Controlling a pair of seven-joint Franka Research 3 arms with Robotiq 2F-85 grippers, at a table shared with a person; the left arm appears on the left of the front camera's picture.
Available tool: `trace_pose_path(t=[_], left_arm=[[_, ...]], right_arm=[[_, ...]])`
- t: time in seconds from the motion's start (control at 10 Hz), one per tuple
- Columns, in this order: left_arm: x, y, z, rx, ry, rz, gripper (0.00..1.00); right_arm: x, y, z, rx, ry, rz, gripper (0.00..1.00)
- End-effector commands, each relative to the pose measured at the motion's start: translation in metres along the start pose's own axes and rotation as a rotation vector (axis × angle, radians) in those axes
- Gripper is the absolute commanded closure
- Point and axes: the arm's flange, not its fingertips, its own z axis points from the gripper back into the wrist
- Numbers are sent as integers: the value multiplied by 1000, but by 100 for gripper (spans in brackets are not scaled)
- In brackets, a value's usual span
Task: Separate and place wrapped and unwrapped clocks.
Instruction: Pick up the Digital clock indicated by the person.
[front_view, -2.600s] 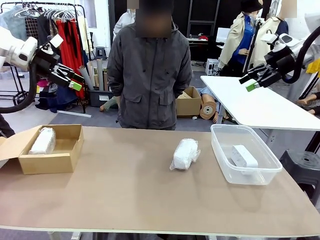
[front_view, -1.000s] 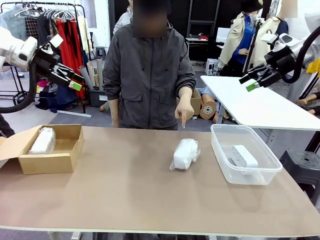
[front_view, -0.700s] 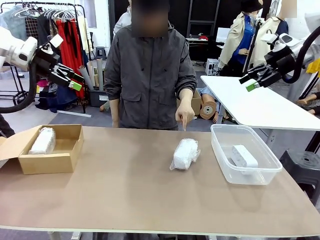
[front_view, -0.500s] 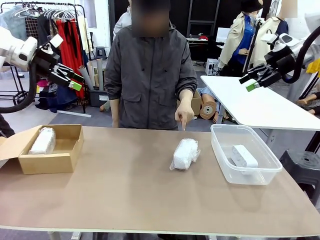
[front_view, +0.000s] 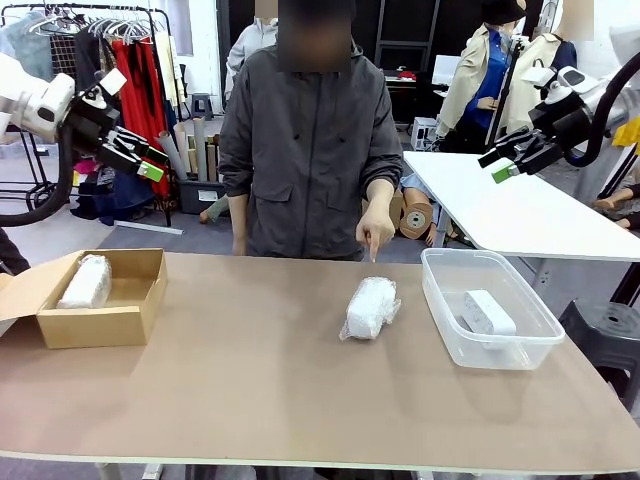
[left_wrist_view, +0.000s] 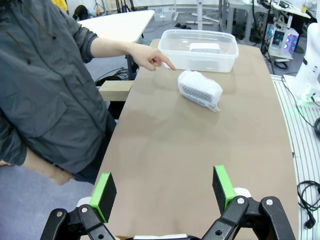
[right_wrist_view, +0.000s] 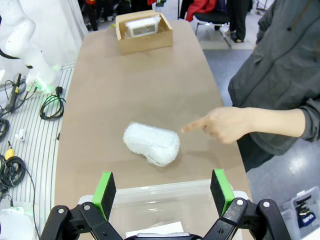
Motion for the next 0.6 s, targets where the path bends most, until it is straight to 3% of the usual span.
trace_pose_path(t=[0.0, 0.5], left_arm=[[0, -4, -6, 20, 33, 24, 0], [24, -39, -71, -58, 317, 82, 0]], right_arm=[[2, 1, 1, -6, 2, 5, 0], [2, 1, 1, -6, 2, 5, 0]])
